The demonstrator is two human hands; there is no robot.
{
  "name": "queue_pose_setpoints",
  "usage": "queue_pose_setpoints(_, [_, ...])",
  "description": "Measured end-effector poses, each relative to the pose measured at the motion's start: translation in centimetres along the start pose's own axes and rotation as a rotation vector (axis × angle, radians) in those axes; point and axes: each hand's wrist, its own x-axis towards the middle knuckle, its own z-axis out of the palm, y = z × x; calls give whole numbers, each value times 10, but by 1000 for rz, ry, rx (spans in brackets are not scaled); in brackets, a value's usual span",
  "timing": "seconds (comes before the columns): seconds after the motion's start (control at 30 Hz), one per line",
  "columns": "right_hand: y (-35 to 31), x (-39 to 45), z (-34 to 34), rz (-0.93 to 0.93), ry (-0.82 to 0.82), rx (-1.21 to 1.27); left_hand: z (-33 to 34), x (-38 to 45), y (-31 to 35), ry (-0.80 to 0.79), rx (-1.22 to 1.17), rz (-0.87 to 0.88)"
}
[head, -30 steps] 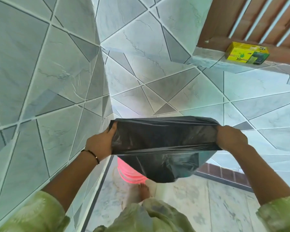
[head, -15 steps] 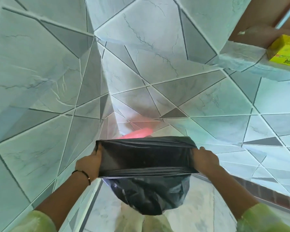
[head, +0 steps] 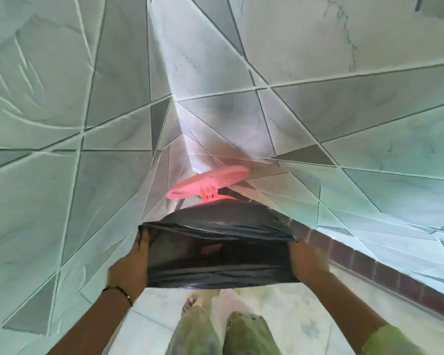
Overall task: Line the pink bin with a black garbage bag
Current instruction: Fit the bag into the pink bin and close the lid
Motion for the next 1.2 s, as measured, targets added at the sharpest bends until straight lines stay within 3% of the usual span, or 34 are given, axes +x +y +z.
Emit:
queue_pose_setpoints(0.2, [-45, 54, 70, 17, -91, 297, 75, 44, 2, -100, -222, -63])
queue_pose_setpoints(0.43, [-111, 90, 115, -401, -113, 228, 127, 92, -12, -85, -291, -247])
queue_pose_setpoints(0.5, [-103, 105, 119, -314, -39, 251, 138, 99, -28, -75, -315, -293])
queue_pose_setpoints(0.57, [-89, 124, 118, -39, 74, 436, 148, 99, -37, -56, -306, -226])
queue_pose_setpoints(0.63, [-87, 138, 122, 131, 34, 546, 157, 96, -38, -63, -265, -154])
queue_pose_setpoints(0.73, [-124, 143, 128, -149, -79, 566, 168, 95, -30, -83, -302, -176])
queue_pose_setpoints(0.8, [-140, 147, 135, -292, -41, 574, 172, 97, -18, -70, -334, -145])
queue_pose_setpoints(0.87, [-131, 163, 133, -151, 92, 707, 173, 101, -2, -43, -349, -53])
queue_pose_setpoints(0.93, [-101, 178, 131, 164, 199, 820, 173, 104, 15, -30, -341, 50])
queue_pose_setpoints(1.03, [-66, 191, 135, 414, 67, 740, 172, 115, 37, -81, -282, 96])
queue_pose_setpoints(1.1, [-78, 184, 134, 247, -10, 668, 174, 125, 44, -154, -209, 66])
queue_pose_setpoints(1.2, [-122, 163, 141, -231, -116, 614, 179, 137, 36, -178, -253, -94])
